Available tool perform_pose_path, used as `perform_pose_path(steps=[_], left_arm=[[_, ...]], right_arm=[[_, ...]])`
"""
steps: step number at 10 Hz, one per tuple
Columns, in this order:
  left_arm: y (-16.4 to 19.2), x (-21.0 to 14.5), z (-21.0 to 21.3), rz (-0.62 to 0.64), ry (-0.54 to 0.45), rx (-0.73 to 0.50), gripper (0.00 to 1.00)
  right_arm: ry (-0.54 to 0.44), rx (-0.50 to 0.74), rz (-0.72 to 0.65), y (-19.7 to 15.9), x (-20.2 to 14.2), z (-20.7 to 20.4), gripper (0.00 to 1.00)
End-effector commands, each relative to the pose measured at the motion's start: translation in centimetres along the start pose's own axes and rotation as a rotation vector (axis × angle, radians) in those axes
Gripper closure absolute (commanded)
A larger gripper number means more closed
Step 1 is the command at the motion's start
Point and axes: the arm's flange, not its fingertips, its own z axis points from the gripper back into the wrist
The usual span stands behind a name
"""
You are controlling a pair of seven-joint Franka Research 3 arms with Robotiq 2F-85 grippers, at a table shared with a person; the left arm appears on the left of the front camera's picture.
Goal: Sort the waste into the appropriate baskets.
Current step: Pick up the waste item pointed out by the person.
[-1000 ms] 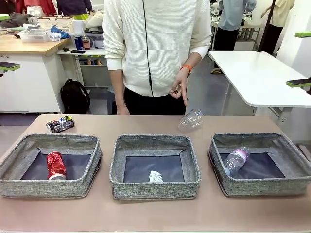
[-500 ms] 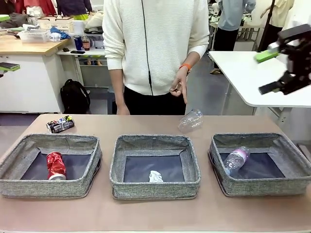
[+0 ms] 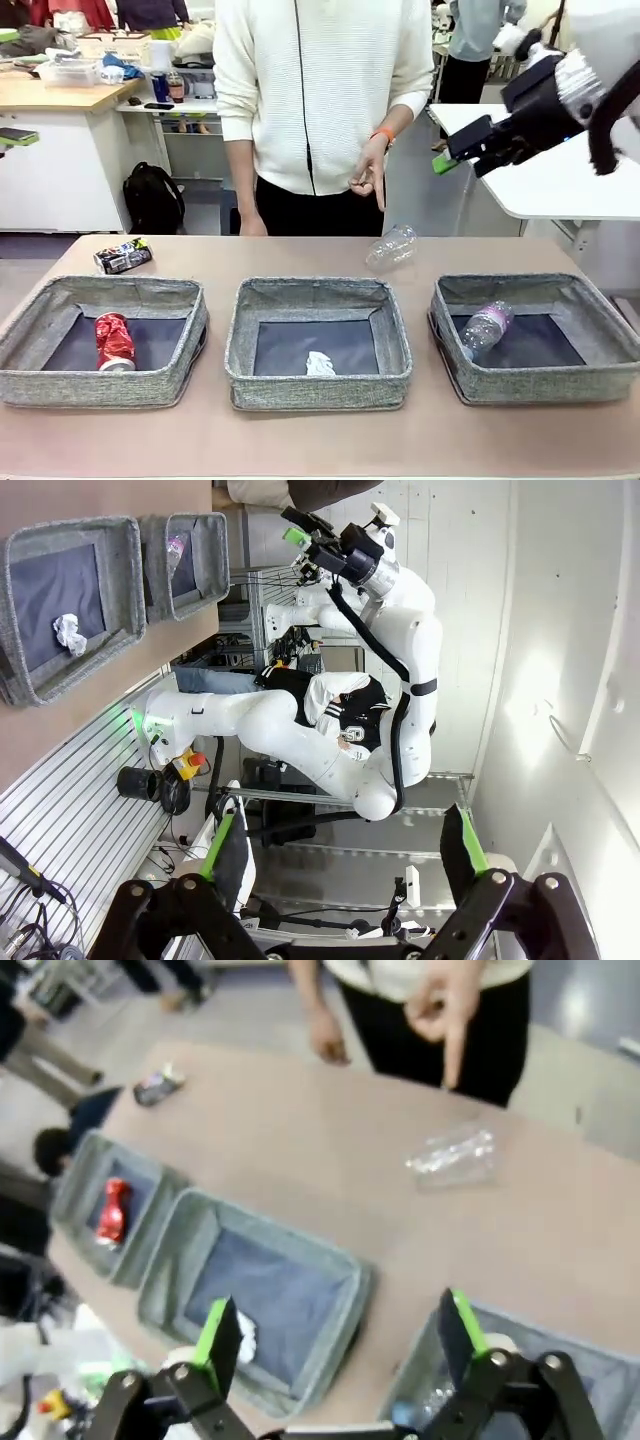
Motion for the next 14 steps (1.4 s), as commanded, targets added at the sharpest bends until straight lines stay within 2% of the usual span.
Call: perform_pose_path(steps=[1, 2, 3, 4, 5, 6, 8, 9, 10, 11, 12, 14], left_arm=[[0.0, -0.3, -0.1, -0.018, 0.003, -0.023, 0.00], [0.0, -0.3, -0.1, -0.018, 0.003, -0.023, 0.00], [0.0, -0.3, -0.1, -0.018, 0.003, -0.023, 0.00], [0.0, -0.3, -0.1, -0.018, 0.003, -0.023, 0.00], [0.0, -0.3, -0.1, -0.018, 0.003, -0.023, 0.00], [0.0, -0.3, -0.1, -0.018, 0.003, -0.023, 0.00], [0.0, -0.3, -0.1, -0.018, 0.003, -0.023, 0.00], [0.0, -0.3, -0.1, -0.018, 0.003, -0.023, 0.00], [0.0, -0.3, -0.1, -0.018, 0.003, -0.023, 0.00], [0.0, -0.3, -0.1, -0.018, 0.003, -0.023, 0.00], [0.0, -0.3, -0.1, -0.018, 0.003, -0.023, 0.00], [0.0, -0.3, -0.1, -0.018, 0.003, -0.023, 0.00]], right_arm=[[0.092, 0.132, -0.025, 0.2, -0.5, 1.1, 0.00], [0.092, 0.132, -0.025, 0.2, -0.5, 1.1, 0.00], [0.027, 0.043, -0.001, 0.0, -0.2, 0.1, 0.00], [0.139, 0.131, 0.186, 0.0, 1.1, -2.3, 0.00], [0.194, 0.155, 0.343, -0.3, 4.1, -5.0, 0.00], [0.302, 0.191, 0.586, -0.4, 6.4, -7.4, 0.00], [0.534, 0.008, 0.957, -0.2, 7.7, -11.6, 0.00], [0.580, -0.091, 1.029, 0.2, 7.3, -12.8, 0.00], [0.595, -0.132, 1.055, 0.4, 7.0, -13.6, 0.00], [0.568, -0.195, 0.973, -0.3, 7.0, -13.8, 0.00], [0.594, 0.018, 0.845, 0.0, 6.8, -14.6, 0.00], [0.594, 0.018, 0.845, 0.0, 6.8, -14.6, 0.00]])
